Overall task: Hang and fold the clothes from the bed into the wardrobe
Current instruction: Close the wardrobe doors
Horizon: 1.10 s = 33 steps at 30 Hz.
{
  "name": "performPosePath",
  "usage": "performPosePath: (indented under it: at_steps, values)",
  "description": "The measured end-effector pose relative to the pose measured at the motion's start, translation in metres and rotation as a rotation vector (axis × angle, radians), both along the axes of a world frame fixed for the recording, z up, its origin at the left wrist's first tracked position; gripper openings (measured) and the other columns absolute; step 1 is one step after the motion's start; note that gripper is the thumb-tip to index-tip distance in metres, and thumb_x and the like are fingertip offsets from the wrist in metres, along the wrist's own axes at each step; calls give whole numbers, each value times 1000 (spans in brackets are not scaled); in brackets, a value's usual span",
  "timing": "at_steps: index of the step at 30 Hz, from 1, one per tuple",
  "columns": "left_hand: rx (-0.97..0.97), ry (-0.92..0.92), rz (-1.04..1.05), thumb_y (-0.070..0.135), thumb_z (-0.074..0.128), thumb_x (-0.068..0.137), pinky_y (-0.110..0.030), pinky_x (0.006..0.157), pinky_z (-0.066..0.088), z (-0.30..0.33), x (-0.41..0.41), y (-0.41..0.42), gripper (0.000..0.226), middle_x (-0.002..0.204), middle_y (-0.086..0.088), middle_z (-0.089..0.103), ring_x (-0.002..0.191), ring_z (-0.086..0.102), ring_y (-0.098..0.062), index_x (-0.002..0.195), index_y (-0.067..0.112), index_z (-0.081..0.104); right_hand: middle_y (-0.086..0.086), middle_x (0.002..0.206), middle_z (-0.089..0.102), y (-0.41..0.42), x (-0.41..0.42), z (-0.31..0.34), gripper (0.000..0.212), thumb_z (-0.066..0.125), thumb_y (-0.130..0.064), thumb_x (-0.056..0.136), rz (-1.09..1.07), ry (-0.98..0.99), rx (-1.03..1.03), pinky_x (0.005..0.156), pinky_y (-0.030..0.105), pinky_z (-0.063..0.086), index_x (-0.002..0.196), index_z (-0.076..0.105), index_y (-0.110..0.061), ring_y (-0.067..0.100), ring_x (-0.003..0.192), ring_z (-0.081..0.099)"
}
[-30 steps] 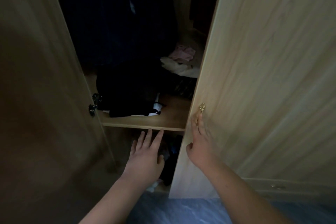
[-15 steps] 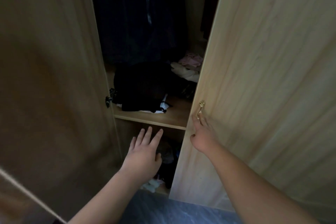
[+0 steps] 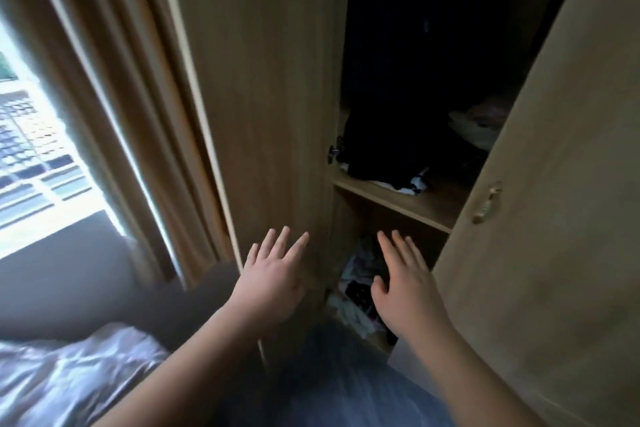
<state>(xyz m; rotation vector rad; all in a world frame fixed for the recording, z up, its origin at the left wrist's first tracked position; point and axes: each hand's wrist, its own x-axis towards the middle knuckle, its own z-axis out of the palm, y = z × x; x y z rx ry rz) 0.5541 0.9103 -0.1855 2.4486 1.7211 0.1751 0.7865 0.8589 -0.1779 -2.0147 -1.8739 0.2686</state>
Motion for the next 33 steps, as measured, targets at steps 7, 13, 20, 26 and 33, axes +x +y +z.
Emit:
performPosePath:
  at_steps: [7,13,20,26,33]
  values:
    - [24,-58,246,49,48,96,-45,124,10,-5,-97,10,83,167,-4,-1,153,-5,-28,156,33,-6,-14,166,2,12,-70,-5,72,48,-29,100,114,112,-59,120,28,7,158,5,-37,8,152,-5]
    - [-3,-171,287,49,41,98,-45,123,12,1,-136,65,82,166,-4,-4,153,-5,-27,157,23,-10,-14,165,5,45,-110,-17,73,49,-25,99,86,123,-111,122,31,10,157,7,-38,10,152,-2]
    - [10,-291,19,35,54,96,-47,124,9,0,-149,118,102,165,6,-16,152,-15,-20,139,45,-38,-15,165,9,82,-144,-25,73,53,-24,97,-7,141,-111,123,31,12,157,13,-38,9,152,3]
    - [-51,-354,-144,24,51,97,-48,124,4,4,-148,106,95,161,14,-24,148,-26,-14,146,46,-27,-16,164,9,79,-141,-32,72,53,-25,98,-99,143,-110,123,30,14,157,14,-37,6,152,1]
    - [-48,-193,-508,28,45,97,-49,123,-2,14,-80,89,89,157,23,-28,146,-30,-15,146,49,-26,-13,165,12,61,-110,-19,74,57,-25,95,-249,121,-26,121,32,19,157,16,-35,8,152,4]
